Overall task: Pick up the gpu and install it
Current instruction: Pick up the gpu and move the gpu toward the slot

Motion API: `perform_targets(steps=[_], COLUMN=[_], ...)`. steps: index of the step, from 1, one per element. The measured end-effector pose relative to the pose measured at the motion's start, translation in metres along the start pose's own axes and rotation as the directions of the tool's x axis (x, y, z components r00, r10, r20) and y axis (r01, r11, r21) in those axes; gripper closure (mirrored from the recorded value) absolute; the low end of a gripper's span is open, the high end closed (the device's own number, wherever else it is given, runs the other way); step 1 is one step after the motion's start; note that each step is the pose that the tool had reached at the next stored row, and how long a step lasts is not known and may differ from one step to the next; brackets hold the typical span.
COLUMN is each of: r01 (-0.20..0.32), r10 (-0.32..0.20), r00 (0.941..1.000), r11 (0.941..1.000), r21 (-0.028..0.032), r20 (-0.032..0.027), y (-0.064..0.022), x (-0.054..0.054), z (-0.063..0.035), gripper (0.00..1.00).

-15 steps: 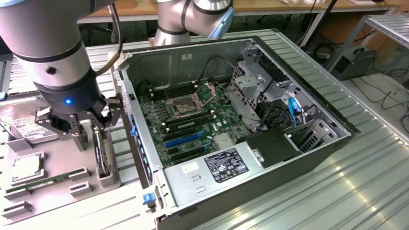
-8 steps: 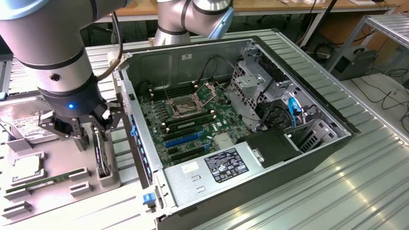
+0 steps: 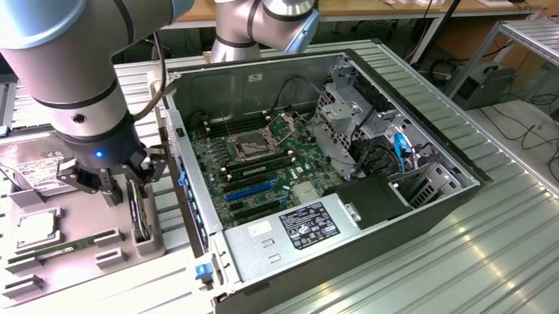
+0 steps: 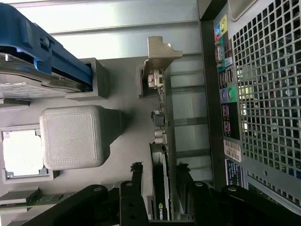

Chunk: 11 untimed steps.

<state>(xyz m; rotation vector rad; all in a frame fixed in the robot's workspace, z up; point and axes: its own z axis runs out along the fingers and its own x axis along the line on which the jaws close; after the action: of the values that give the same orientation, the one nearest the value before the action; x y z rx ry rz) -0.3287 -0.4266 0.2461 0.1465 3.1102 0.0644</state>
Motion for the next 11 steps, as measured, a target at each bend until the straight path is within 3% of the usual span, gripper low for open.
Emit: perform_targets(steps=[10,11], r01=[-0.001,-0.001], r10=[0.001,0.001], r00=[1.0,1.0], r11=[1.0,1.0], r21=[0.0002,0.0002], r20=[0.0001,0.0], y=[0.0008,0.0008], x=[0.0001,0.0001], z=[0.0036,0.0036], gripper=[0.59,0.67])
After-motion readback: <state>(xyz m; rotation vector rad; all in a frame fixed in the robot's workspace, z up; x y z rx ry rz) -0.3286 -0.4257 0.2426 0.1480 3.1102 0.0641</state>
